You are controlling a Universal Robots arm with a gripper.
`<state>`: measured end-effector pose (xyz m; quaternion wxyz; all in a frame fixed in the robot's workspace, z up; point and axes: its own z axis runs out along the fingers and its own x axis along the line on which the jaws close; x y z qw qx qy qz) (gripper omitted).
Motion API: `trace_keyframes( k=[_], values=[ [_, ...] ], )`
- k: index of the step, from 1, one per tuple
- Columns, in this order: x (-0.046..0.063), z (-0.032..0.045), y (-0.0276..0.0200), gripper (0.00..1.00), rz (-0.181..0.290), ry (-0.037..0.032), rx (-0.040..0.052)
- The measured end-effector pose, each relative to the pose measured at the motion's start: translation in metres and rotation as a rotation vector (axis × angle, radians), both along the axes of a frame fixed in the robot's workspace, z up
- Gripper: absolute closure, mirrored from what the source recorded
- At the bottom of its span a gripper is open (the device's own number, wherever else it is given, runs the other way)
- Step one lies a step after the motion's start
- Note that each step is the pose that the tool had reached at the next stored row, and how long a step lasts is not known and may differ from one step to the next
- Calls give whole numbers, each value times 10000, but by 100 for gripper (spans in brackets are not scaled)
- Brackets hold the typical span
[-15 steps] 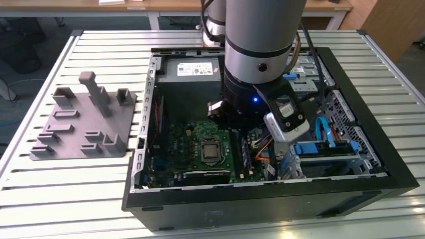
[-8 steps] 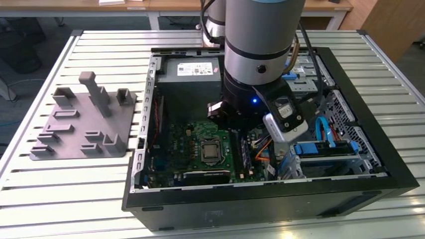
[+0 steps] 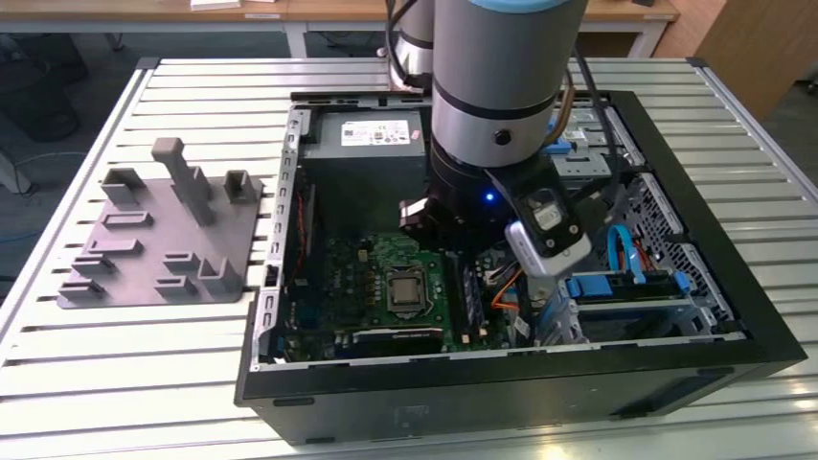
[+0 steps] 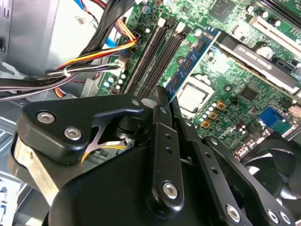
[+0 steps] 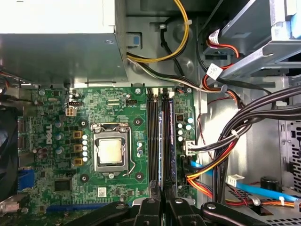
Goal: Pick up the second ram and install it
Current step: 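Insert the second ram into the second slot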
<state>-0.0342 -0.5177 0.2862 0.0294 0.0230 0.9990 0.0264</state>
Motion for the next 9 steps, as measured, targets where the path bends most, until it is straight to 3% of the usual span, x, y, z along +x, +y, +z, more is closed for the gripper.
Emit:
trace_keyframes(
  k=[9],
  values=[
    [2,-102,8,86,1,0,-1]
  ],
)
